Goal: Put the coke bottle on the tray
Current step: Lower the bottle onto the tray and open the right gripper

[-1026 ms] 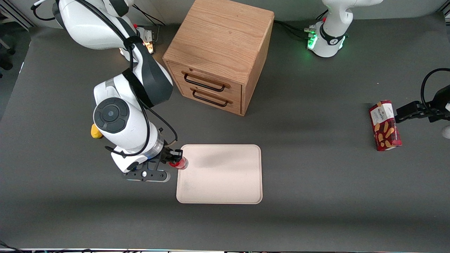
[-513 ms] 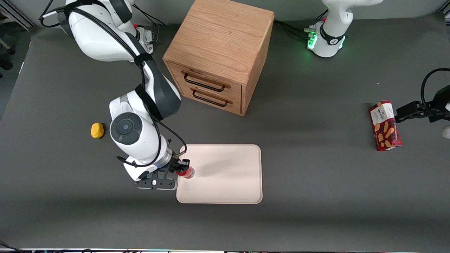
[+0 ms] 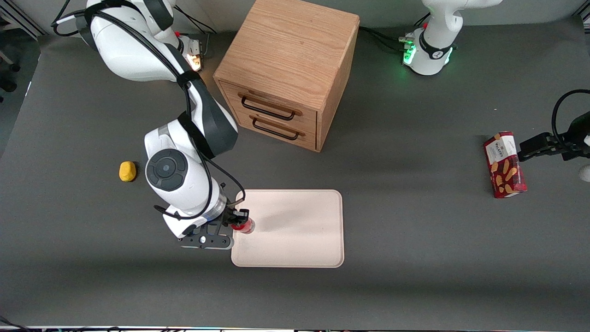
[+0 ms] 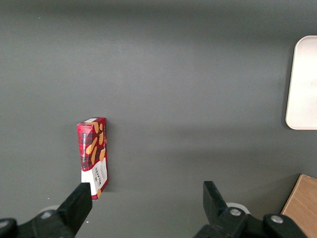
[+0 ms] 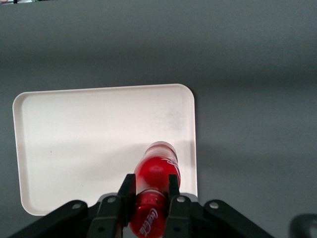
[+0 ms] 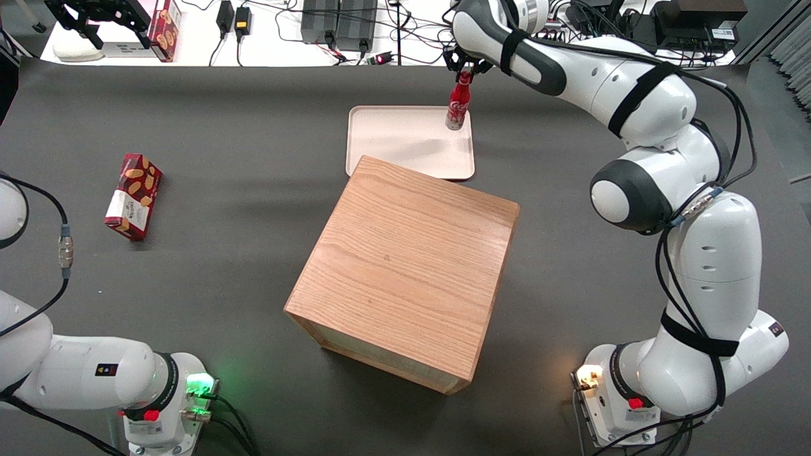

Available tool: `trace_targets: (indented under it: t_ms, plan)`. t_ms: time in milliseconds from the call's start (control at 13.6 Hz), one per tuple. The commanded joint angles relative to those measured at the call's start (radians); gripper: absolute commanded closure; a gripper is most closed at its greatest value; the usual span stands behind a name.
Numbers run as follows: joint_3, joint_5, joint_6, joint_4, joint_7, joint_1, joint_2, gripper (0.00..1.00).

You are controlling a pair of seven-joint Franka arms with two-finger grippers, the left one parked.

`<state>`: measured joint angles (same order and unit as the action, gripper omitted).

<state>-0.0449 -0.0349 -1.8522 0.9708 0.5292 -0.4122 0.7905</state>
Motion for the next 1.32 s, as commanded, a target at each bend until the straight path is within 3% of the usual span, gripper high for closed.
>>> trace_targets:
  t_ms: [0,1246]
  plan:
    - [0.002,-0.016,-0.008,0.014,0.014,-0.005,-0.014,1.0]
    - [0.007,-0.04,-0.056,0.051,0.025,-0.007,0.05,1.0]
